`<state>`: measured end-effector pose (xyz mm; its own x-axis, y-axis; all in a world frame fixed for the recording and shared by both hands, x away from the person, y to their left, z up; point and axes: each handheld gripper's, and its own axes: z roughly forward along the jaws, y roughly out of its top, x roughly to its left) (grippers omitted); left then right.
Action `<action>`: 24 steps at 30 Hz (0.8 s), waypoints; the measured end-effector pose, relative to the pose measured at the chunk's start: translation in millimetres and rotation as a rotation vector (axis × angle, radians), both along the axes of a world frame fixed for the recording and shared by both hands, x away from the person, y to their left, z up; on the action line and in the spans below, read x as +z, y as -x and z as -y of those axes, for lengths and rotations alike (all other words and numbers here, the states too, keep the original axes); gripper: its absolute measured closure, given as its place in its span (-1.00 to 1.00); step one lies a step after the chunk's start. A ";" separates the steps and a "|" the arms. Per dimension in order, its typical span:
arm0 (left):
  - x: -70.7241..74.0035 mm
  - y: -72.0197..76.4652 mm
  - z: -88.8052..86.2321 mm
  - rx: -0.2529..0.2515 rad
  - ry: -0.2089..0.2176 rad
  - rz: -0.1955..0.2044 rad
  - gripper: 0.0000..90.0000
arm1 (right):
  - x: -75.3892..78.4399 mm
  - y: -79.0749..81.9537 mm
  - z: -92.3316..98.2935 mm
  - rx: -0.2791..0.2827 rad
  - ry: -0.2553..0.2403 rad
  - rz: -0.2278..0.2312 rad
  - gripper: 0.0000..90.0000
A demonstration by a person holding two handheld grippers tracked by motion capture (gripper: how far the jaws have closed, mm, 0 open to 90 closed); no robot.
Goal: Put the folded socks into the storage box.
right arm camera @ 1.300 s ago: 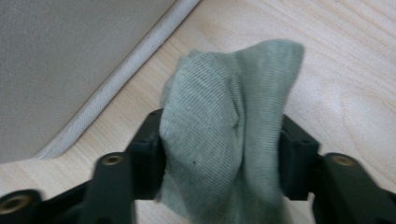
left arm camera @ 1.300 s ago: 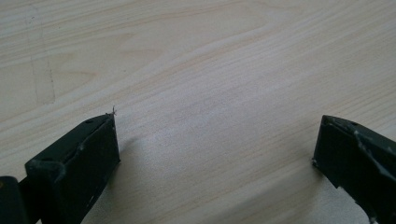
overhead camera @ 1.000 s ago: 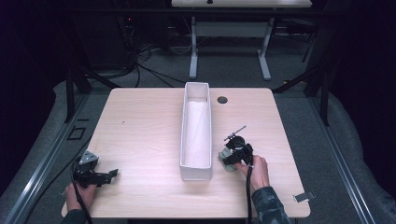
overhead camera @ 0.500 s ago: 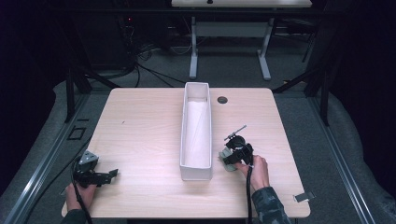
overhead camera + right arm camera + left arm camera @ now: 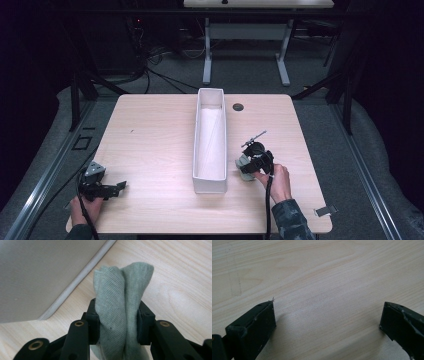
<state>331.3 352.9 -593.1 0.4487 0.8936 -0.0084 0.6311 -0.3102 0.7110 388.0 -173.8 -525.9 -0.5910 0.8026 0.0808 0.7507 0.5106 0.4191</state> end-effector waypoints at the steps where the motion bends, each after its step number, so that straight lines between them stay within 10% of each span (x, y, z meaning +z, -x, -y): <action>1: 0.0 0.0 0.0 0.000 0.000 0.000 -1.00 | 1.4 0.2 0.2 0.000 -0.002 0.000 0.40; 24: 0.0 0.0 0.0 0.000 0.000 0.000 -1.00 | 25.2 2.3 3.3 0.001 0.002 0.014 0.39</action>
